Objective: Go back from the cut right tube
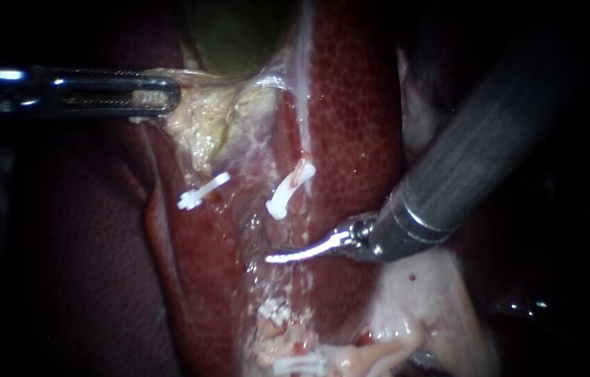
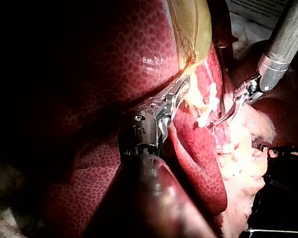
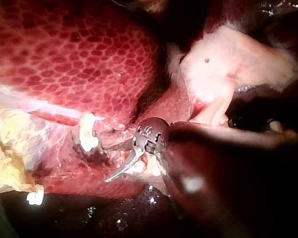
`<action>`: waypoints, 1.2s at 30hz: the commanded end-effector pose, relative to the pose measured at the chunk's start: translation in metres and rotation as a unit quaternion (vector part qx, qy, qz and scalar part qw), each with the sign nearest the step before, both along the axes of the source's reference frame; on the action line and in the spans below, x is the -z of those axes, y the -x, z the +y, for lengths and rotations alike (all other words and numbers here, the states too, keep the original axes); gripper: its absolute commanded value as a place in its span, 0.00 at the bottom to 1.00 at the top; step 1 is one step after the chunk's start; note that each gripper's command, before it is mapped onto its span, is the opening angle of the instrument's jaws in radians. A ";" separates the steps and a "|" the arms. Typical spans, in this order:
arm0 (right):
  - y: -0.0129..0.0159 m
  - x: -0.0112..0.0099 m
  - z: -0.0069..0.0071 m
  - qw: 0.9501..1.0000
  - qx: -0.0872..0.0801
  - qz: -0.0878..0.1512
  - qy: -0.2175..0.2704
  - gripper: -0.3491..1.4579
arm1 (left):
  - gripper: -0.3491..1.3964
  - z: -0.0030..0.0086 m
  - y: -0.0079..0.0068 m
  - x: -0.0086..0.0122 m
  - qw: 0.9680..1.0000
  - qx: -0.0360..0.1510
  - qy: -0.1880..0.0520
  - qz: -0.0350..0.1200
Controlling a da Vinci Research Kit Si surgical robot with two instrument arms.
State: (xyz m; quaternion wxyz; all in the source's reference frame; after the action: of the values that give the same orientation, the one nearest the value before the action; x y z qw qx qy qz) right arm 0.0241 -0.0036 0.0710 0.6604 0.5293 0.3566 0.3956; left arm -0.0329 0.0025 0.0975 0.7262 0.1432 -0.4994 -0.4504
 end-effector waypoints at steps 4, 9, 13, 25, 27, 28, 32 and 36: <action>0.0002 0.0001 0.0000 0.999 0.007 0.015 0.032 0.96 | 0.13 -0.0001 0.0000 0.0000 1.000 0.000 0.000 0.000; 0.0012 0.0006 -0.0005 0.984 0.013 0.057 0.170 0.99 | 0.13 -0.0001 -0.0001 -0.0001 1.000 0.000 0.000 0.000; 0.0027 0.0013 -0.0005 0.965 0.016 0.074 0.250 0.99 | 0.14 -0.0001 -0.0001 -0.0001 1.000 0.000 0.000 0.000; 0.0073 0.0068 0.0040 0.927 -0.012 0.118 0.356 0.99 | 0.14 -0.0001 -0.0001 -0.0002 1.000 -0.001 0.001 0.000; 0.0079 0.0081 0.0048 0.923 -0.020 0.123 0.364 0.99 | 0.14 -0.0001 -0.0001 -0.0002 1.000 0.000 0.001 -0.001; 0.0082 0.0087 0.0052 0.922 -0.023 0.123 0.367 0.99 | 0.14 -0.0001 -0.0001 -0.0003 1.000 0.000 0.001 -0.001; 0.0094 0.0111 0.0065 0.914 -0.027 0.122 0.386 0.99 | 0.14 -0.0002 0.0000 -0.0004 1.000 0.001 0.002 -0.001; 0.0101 0.0124 0.0071 0.911 -0.031 0.114 0.394 0.99 | 0.14 -0.0003 0.0001 -0.0006 1.000 0.001 0.003 0.000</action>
State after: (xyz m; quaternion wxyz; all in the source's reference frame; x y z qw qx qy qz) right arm 0.0139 0.0035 0.0584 0.7583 0.2544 0.5724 0.1806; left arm -0.0331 0.0020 0.0982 0.7263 0.1400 -0.5001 -0.4504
